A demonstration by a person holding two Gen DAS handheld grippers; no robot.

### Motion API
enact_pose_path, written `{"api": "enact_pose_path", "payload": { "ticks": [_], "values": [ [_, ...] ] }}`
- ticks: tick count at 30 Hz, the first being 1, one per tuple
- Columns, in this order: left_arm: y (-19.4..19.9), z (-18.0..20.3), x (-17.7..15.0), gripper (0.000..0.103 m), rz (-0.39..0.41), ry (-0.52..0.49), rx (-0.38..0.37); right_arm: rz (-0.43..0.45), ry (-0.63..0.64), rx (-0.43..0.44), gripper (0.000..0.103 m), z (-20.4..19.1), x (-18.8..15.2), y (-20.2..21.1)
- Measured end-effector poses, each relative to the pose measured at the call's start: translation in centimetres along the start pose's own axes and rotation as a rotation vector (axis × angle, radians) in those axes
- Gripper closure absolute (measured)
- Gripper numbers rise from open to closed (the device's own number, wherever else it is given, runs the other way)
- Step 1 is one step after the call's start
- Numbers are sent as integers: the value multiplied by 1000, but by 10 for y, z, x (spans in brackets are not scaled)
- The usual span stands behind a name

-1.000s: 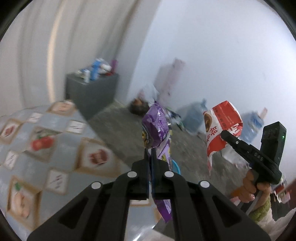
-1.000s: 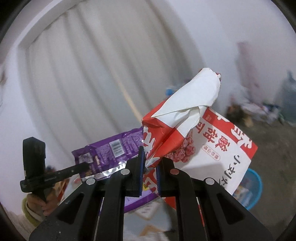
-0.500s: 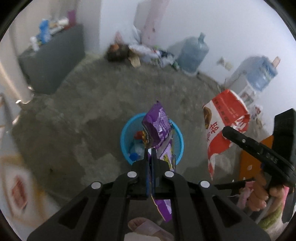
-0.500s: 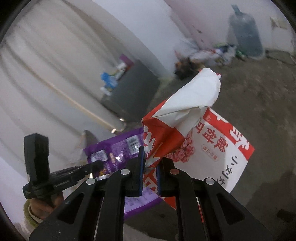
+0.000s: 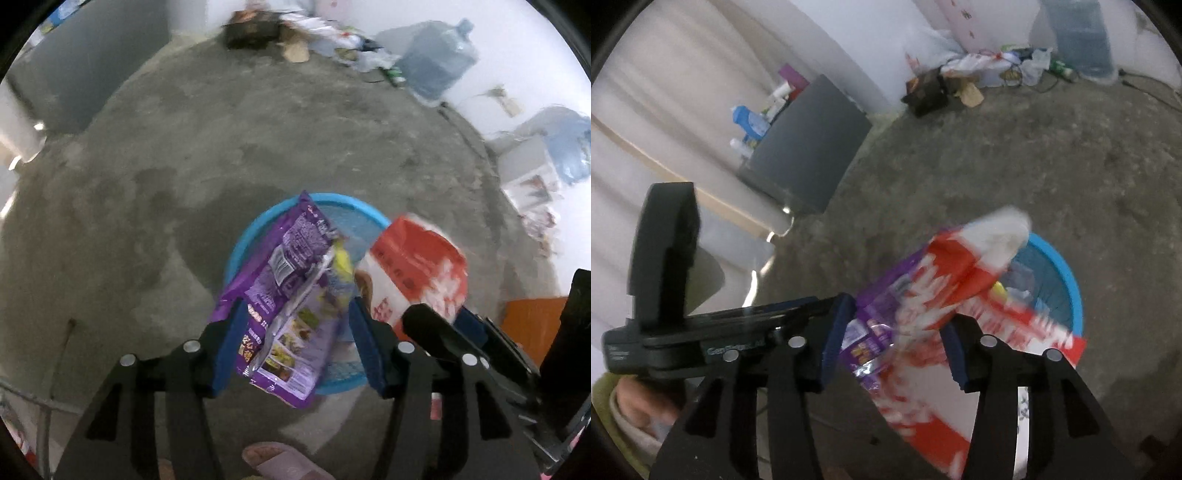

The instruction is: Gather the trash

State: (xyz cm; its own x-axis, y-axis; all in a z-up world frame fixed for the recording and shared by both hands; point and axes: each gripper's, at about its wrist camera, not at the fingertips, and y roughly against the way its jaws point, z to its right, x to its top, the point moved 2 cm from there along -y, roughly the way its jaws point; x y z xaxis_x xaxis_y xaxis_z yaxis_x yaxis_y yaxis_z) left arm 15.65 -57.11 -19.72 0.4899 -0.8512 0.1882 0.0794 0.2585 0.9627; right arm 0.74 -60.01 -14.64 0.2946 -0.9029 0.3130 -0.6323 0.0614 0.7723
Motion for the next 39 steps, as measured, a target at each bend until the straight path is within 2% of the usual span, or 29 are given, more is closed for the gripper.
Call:
{"api": "enact_pose_path", "payload": {
  "ticks": [3, 6, 11, 14, 16, 18, 21, 25, 28, 30, 34, 37, 39],
  "values": [
    [11, -8, 0, 48, 26, 29, -18, 20, -24, 46, 51, 4, 2, 10],
    [29, -7, 7, 47, 97, 20, 13, 39, -25, 69, 48, 7, 2, 26],
    [87, -13, 4, 44, 219, 44, 12, 82, -39, 80, 47, 10, 4, 47],
    [136, -17, -6, 43, 298, 50, -19, 116, 13, 72, 47, -1, -3, 74],
    [173, -19, -21, 37, 369, 39, -25, 137, 56, 60, 44, -10, -8, 86],
    [216, -20, -47, 33, 459, 24, 5, 164, 120, 46, 40, -25, -17, 108],
    [267, -20, -93, 22, 551, 13, 37, 208, 228, 25, 33, -52, -31, 134],
    [314, -27, -165, 6, 644, 90, 56, 257, 378, -3, 19, -90, -52, 161],
    [339, -40, -227, 6, 710, 204, 109, 275, 463, -15, 12, -121, -72, 178],
    [347, -47, -259, 6, 733, 276, 142, 290, 514, -5, 8, -141, -88, 188],
    [353, -63, -325, 6, 731, 422, 232, 270, 580, 0, 8, -174, -115, 196],
    [353, -70, -372, 6, 722, 534, 345, 266, 644, -14, 8, -198, -140, 200],
    [354, -75, -400, 6, 726, 585, 418, 259, 701, -70, 8, -215, -158, 199]
  ]
}}
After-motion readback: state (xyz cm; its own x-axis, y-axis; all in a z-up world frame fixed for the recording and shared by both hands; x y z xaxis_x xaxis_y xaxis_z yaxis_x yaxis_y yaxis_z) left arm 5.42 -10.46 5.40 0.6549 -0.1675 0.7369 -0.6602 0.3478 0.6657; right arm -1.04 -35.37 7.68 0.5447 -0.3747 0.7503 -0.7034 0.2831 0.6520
